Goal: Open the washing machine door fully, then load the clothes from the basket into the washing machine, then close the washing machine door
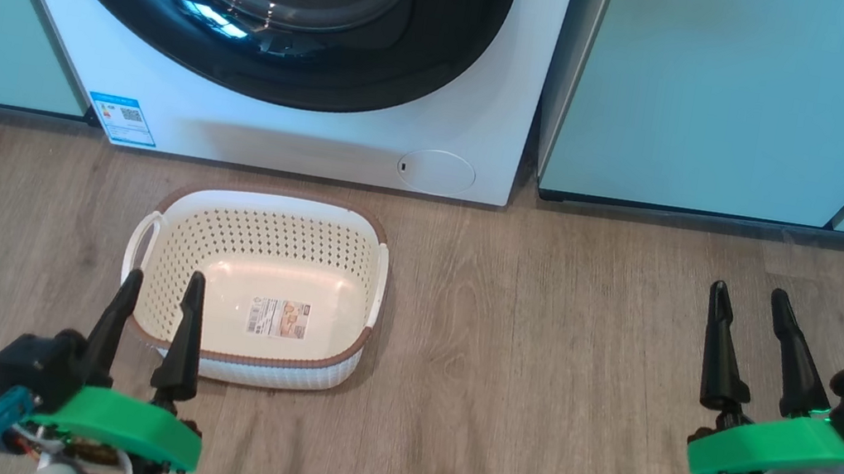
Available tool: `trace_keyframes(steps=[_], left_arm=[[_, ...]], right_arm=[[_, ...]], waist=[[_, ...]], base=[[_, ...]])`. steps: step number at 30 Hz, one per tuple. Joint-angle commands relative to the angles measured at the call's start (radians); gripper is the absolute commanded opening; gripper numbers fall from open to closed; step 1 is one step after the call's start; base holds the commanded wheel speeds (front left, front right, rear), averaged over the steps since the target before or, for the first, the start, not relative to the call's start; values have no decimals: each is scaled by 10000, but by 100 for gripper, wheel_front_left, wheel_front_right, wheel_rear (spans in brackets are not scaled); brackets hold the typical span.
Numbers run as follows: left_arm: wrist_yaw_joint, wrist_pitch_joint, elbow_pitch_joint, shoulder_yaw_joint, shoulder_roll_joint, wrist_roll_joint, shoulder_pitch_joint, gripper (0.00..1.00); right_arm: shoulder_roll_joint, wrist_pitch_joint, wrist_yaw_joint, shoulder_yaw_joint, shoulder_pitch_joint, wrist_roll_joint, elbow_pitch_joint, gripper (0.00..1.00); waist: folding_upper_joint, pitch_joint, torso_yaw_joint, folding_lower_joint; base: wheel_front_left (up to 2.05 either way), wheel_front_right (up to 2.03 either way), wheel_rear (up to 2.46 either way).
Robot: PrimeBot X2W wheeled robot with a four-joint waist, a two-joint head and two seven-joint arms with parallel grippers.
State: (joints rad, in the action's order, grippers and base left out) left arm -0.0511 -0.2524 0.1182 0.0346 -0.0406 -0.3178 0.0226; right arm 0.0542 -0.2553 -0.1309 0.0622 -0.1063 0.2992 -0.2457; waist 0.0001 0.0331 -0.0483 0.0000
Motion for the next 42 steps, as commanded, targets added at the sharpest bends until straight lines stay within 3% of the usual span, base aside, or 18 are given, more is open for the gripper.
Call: trace_keyframes(steps=[1,42], left_arm=[[-2,0,77,-8,0,-151,0,0],[-235,1162,726,-450,-14,-4067,-358,0]], right_arm=[[0,0,0,0,0,0,0,0],[-13,1134,1,144,40,4015,-247,0]], waist=[[-1,-2,5,0],[-1,-94,154,0]], base=[[0,0,0],[0,0,0]])
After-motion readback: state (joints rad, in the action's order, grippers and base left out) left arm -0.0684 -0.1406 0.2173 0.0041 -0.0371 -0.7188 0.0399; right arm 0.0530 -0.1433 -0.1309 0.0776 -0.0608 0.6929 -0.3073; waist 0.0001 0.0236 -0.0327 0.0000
